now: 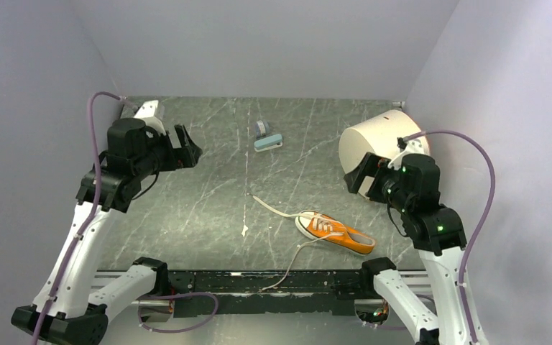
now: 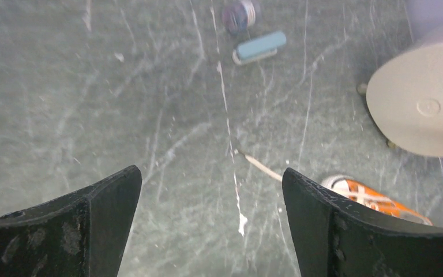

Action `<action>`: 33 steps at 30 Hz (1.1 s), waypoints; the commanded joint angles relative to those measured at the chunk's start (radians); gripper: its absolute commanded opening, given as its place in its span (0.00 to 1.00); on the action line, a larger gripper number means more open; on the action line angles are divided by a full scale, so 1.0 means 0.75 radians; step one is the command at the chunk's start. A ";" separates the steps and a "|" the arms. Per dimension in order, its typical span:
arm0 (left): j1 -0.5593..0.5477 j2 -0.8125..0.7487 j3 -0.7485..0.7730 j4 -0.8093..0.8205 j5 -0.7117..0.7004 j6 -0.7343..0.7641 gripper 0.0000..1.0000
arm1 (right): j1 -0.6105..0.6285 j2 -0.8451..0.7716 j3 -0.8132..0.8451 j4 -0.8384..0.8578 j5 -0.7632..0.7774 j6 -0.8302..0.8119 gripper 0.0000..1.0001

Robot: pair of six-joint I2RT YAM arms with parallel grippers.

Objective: Tie the shoes

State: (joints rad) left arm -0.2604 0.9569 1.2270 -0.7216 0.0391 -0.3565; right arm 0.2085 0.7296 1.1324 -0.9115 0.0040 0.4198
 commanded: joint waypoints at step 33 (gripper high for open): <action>-0.163 0.288 -0.140 0.071 0.240 0.049 0.96 | 0.285 0.456 -0.425 -0.126 0.173 0.581 1.00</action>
State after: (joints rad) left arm -0.3164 1.1343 1.0245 -0.6182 0.3183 -0.4110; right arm 0.4305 1.0737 0.8326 -1.0637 0.1024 0.7879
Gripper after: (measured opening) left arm 0.958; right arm 0.997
